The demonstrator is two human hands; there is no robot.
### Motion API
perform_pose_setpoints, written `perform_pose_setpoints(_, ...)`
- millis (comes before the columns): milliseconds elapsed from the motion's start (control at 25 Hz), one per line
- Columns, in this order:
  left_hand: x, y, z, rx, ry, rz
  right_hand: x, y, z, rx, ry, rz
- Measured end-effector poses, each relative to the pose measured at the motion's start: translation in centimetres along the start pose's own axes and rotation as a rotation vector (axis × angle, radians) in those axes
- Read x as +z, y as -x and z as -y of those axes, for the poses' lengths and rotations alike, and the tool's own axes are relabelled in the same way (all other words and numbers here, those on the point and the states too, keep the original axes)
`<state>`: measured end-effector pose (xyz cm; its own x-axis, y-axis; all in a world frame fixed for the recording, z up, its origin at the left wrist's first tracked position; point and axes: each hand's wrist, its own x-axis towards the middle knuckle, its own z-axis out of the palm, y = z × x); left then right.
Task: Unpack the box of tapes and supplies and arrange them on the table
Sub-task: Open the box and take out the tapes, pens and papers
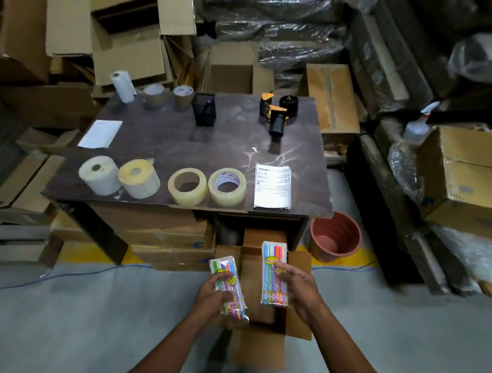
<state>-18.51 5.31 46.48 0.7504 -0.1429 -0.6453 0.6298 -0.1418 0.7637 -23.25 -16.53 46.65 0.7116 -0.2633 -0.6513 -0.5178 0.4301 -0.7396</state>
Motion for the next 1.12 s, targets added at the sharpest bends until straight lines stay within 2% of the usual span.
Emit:
perform_pose_setpoints(240, -0.4, 2.0, -5.3, 0.071, 0.067, -0.017, 1.4, 1.3, 5.8, -0.087, -0.013, 0.058)
perform_pose_setpoints(480, -1.9, -0.4, -12.5, 0.223, 0.1, 0.015, 4.6, -1.5, 11.2, -0.142, 0.01, 0.079)
perform_pose_setpoints(600, -3.1, -4.0, -17.3, 0.293, 0.115, 0.025, 7.4, -4.0, 14.4, -0.181, -0.006, 0.087)
perform_pose_setpoints(800, -5.5, -13.1, -24.6, 0.357, 0.051, 0.027, 13.2, -10.9, 19.4, -0.22, 0.063, -0.004)
perform_pose_setpoints(1000, -8.1, -21.5, -30.8, 0.334, -0.068, 0.062, 18.9, -18.1, 23.6, -0.223, 0.022, -0.038)
perform_pose_setpoints(1120, -9.3, -26.2, -32.6, 0.317, -0.167, 0.059, 21.5, -21.9, 24.8, -0.215, 0.095, -0.109)
